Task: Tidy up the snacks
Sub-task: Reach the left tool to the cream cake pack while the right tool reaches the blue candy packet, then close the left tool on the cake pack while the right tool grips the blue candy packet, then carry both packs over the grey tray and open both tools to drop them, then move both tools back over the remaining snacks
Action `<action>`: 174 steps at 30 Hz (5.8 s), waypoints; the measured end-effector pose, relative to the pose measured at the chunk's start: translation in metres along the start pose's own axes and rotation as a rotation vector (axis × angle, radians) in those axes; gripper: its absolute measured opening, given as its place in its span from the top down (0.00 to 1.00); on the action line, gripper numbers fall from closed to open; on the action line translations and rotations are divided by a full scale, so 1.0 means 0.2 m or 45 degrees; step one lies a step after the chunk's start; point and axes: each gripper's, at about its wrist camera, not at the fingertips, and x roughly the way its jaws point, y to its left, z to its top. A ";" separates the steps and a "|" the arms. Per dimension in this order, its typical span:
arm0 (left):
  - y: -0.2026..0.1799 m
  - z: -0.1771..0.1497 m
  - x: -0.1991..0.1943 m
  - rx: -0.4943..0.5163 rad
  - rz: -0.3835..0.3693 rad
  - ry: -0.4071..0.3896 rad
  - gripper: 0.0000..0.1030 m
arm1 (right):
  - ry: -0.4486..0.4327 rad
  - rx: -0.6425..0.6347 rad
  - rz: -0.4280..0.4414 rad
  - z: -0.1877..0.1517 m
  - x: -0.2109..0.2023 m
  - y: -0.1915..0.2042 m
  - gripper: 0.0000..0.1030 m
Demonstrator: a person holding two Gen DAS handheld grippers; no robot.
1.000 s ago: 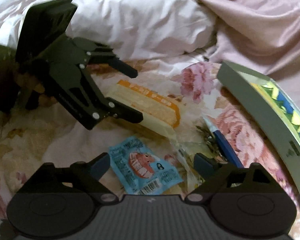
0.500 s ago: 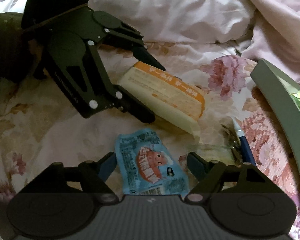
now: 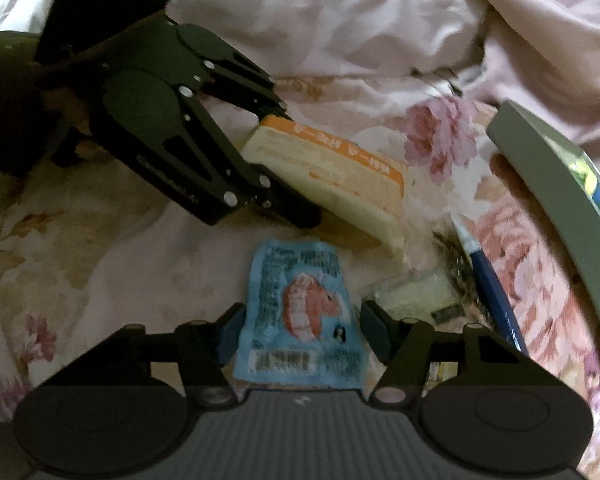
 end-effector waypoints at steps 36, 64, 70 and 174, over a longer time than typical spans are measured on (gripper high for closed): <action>-0.02 0.03 0.02 -0.471 0.039 -0.008 0.50 | -0.118 0.352 -0.286 -0.08 -0.08 0.23 0.43; -0.22 0.26 -0.18 -0.742 -0.056 -0.239 0.50 | -0.419 0.610 -0.526 -0.35 -0.54 -0.06 0.42; -0.21 0.52 -0.08 -0.680 -0.037 -0.321 0.50 | -0.451 0.645 -0.600 -0.29 -0.62 -0.35 0.41; -0.69 -0.08 -0.26 -0.188 -0.039 0.003 0.01 | -0.178 1.093 -0.810 -0.65 -0.61 0.33 0.00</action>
